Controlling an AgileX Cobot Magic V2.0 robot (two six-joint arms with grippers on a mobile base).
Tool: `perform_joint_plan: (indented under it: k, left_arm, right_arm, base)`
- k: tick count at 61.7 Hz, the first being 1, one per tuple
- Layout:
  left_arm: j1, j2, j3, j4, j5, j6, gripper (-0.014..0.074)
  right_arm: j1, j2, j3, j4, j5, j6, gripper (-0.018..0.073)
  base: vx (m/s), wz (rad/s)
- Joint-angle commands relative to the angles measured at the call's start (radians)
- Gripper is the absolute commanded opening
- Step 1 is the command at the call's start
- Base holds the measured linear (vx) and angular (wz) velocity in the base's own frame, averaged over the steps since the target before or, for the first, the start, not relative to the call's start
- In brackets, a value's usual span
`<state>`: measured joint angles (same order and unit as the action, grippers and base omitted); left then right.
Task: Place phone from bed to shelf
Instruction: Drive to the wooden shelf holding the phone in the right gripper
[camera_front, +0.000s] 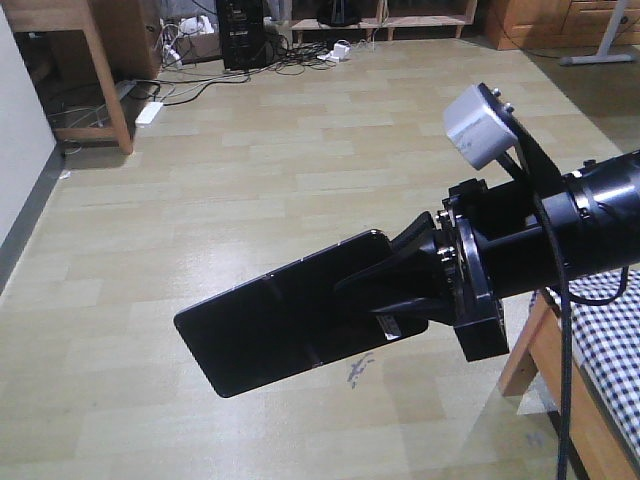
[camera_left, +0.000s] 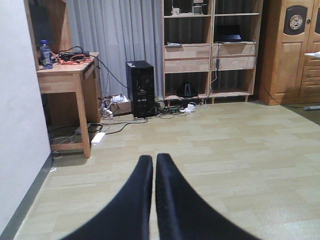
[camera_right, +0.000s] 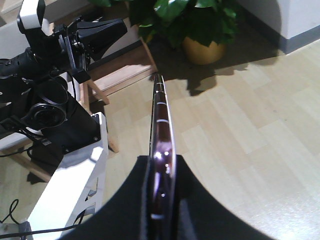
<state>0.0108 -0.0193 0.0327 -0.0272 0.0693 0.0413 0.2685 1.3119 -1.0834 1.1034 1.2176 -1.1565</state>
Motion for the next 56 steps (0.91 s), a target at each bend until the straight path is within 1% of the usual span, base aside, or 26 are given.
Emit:
perform_joint_plan:
  k: [1,56]
  left_arm:
    - [0.002,-0.006,-0.025,-0.01,-0.076,-0.009,0.0001]
    - [0.002,-0.006,-0.025,-0.01,-0.076,-0.009,0.0001]
  right_arm:
    - [0.001,-0.03,-0.022,0.083,0.07,-0.007,-0.0002]
    - [0.001,-0.03,-0.022,0.083,0.07,-0.007,-0.0002]
  base:
    - [0.3,-0.06]
    - [0.33,-0.06]
